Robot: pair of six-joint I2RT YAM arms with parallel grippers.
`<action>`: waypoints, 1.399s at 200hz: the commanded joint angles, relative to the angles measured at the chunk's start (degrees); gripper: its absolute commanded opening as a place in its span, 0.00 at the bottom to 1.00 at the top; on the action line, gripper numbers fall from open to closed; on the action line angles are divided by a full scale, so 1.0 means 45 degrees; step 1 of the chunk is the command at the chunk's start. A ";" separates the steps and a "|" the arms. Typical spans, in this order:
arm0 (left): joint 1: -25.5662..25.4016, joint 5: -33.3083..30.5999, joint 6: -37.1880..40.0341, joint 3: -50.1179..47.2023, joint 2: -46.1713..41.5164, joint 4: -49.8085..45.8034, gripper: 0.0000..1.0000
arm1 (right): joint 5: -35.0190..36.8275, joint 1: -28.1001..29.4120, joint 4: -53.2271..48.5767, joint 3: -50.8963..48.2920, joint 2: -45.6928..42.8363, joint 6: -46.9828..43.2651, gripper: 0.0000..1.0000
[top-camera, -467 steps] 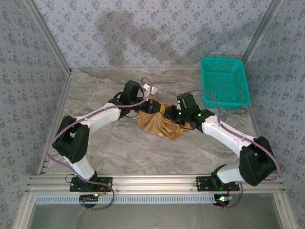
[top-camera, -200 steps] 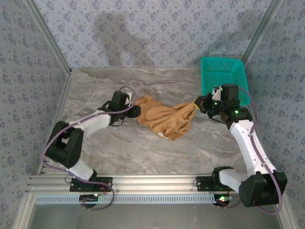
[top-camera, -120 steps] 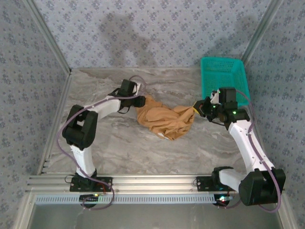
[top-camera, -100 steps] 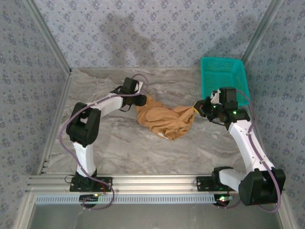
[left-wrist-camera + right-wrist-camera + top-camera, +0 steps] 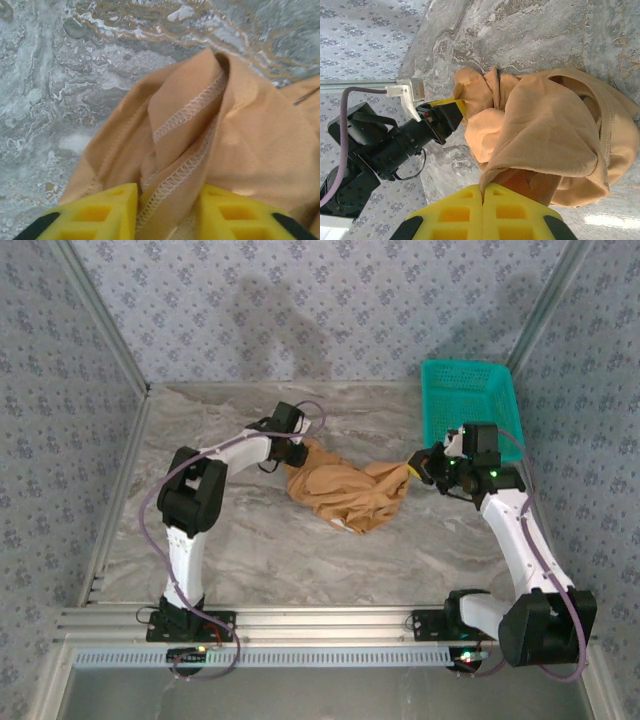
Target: Fold the inside-out t-shirt
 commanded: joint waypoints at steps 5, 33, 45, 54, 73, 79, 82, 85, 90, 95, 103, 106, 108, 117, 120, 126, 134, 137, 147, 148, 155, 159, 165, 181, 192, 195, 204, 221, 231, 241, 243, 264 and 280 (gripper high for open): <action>0.0323 -0.0597 0.0460 0.0712 0.0477 -0.1149 0.16 | -0.0451 -0.0242 -0.0074 0.0072 -0.0077 -0.0120 0.00; 0.0557 -0.0819 0.0301 0.1056 0.0257 -0.1651 0.00 | -0.0435 -0.0366 -0.0136 0.0254 -0.0014 -0.0185 0.00; 0.0664 -0.0808 0.0261 0.1292 -0.0090 -0.1952 0.00 | -0.0432 -0.0404 -0.0251 0.0460 0.0076 -0.0289 0.00; 0.0758 -0.0766 0.0226 0.1617 -0.0431 -0.2337 0.00 | -0.0436 -0.0469 -0.0401 0.0743 0.0189 -0.0372 0.00; 0.1057 -0.0134 0.0148 0.2442 -0.1370 -0.3282 0.00 | -0.0462 -0.0642 -0.0738 0.1448 0.0383 -0.0554 0.00; 0.1245 0.0220 0.0078 0.2686 -0.1736 -0.3555 0.00 | -0.0451 -0.0764 -0.0900 0.1753 0.0453 -0.0661 0.00; 0.1350 0.0480 0.0022 0.2798 -0.1943 -0.3678 0.00 | -0.0451 -0.0877 -0.0997 0.1916 0.0476 -0.0715 0.00; 0.1451 0.0745 -0.0044 0.2909 -0.2142 -0.3706 0.00 | -0.0451 -0.0974 -0.1075 0.2058 0.0511 -0.0773 0.00; 0.1696 0.1246 -0.0171 0.3059 -0.2477 -0.4100 0.00 | -0.0451 -0.1146 -0.1148 0.2350 0.0552 -0.0866 0.00; 0.1971 0.1789 -0.0332 0.3153 -0.2849 -0.4231 0.00 | -0.0451 -0.1323 -0.1402 0.2637 0.0577 -0.0940 0.00; 0.2490 0.2822 -0.0695 0.3160 -0.3507 -0.4233 0.00 | -0.0435 -0.1619 -0.1703 0.3153 0.0610 -0.1036 0.00; 0.2717 0.3262 -0.0880 0.3133 -0.3770 -0.4195 0.00 | -0.0422 -0.1714 -0.1790 0.3375 0.0628 -0.1077 0.00; 0.2865 0.3512 -0.0993 0.3072 -0.3942 -0.4134 0.00 | -0.0415 -0.1782 -0.1828 0.3481 0.0634 -0.1112 0.00; 0.3599 0.4942 -0.1630 0.2773 -0.4688 -0.3861 0.00 | -0.0309 -0.2115 -0.2047 0.3849 0.0684 -0.1184 0.00; 0.3869 0.5375 -0.1862 0.2599 -0.4938 -0.3482 0.00 | -0.0279 -0.2198 -0.2131 0.3977 0.0693 -0.1203 0.00; 0.4373 0.6347 -0.2370 0.2290 -0.5407 -0.2970 0.00 | -0.0246 -0.2386 -0.2216 0.4169 0.0728 -0.1246 0.00; 0.4992 0.7493 -0.3059 0.1789 -0.5954 -0.2262 0.01 | -0.0189 -0.2556 -0.2317 0.4364 0.0765 -0.1283 0.00; 0.5158 0.7837 -0.3407 0.1642 -0.6137 -0.1988 0.01 | -0.0179 -0.2615 -0.2338 0.4410 0.0777 -0.1286 0.00; 0.5671 0.8722 -0.4097 0.1082 -0.6642 -0.1282 0.03 | -0.0156 -0.2699 -0.2285 0.4524 0.0864 -0.1229 0.00; 0.5708 0.8785 -0.4152 0.1029 -0.6682 -0.1236 0.03 | -0.0147 -0.2704 -0.2284 0.4535 0.0877 -0.1229 0.00; 0.5925 0.9231 -0.4438 0.0761 -0.6919 -0.0977 0.04 | -0.0091 -0.2712 -0.2182 0.4627 0.0950 -0.1147 0.00; 0.6000 0.9412 -0.4568 0.0622 -0.7030 -0.0879 0.05 | -0.0028 -0.2717 -0.2118 0.4667 0.1017 -0.1097 0.00; 0.6053 0.9661 -0.4748 0.0401 -0.7159 -0.0726 0.06 | -0.0008 -0.2711 -0.2114 0.4768 0.1118 -0.1103 0.00; 0.6058 1.0342 -0.5345 -0.0301 -0.7248 -0.0262 0.07 | 0.0035 -0.2696 -0.2051 0.4935 0.1280 -0.1181 0.00; 0.5970 1.0585 -0.5786 -0.0971 -0.7224 0.0086 0.09 | 0.0107 -0.2586 -0.1952 0.4874 0.1305 -0.1189 0.00; 0.5918 1.0570 -0.5848 -0.1168 -0.7226 0.0151 0.10 | 0.0131 -0.2555 -0.1961 0.4835 0.1310 -0.1206 0.00; 0.5744 1.0240 -0.5878 -0.1831 -0.7264 0.0223 0.13 | 0.0246 -0.2472 -0.1970 0.4748 0.1366 -0.1298 0.00; 0.5462 0.9045 -0.5750 -0.2981 -0.7331 0.0052 0.20 | 0.0434 -0.2434 -0.2086 0.4451 0.1411 -0.1507 0.00; 0.5370 0.7699 -0.5792 -0.3561 -0.7402 -0.0286 0.22 | 0.0501 -0.2432 -0.2087 0.4262 0.1416 -0.1593 0.00; 0.5225 0.6218 -0.5636 -0.3950 -0.7435 -0.0792 0.29 | 0.0435 -0.2417 -0.2069 0.4104 0.1417 -0.1670 0.00; 0.5166 0.5921 -0.5571 -0.3987 -0.7441 -0.0905 0.30 | 0.0420 -0.2417 -0.2068 0.4083 0.1417 -0.1675 0.00; 0.4667 0.3235 -0.5100 -0.4321 -0.7294 -0.1979 0.37 | 0.0321 -0.2377 -0.2087 0.3862 0.1381 -0.1790 0.00; 0.4380 0.2809 -0.5066 -0.4686 -0.7181 -0.1897 0.38 | 0.0313 -0.2313 -0.2049 0.3724 0.1332 -0.1852 0.00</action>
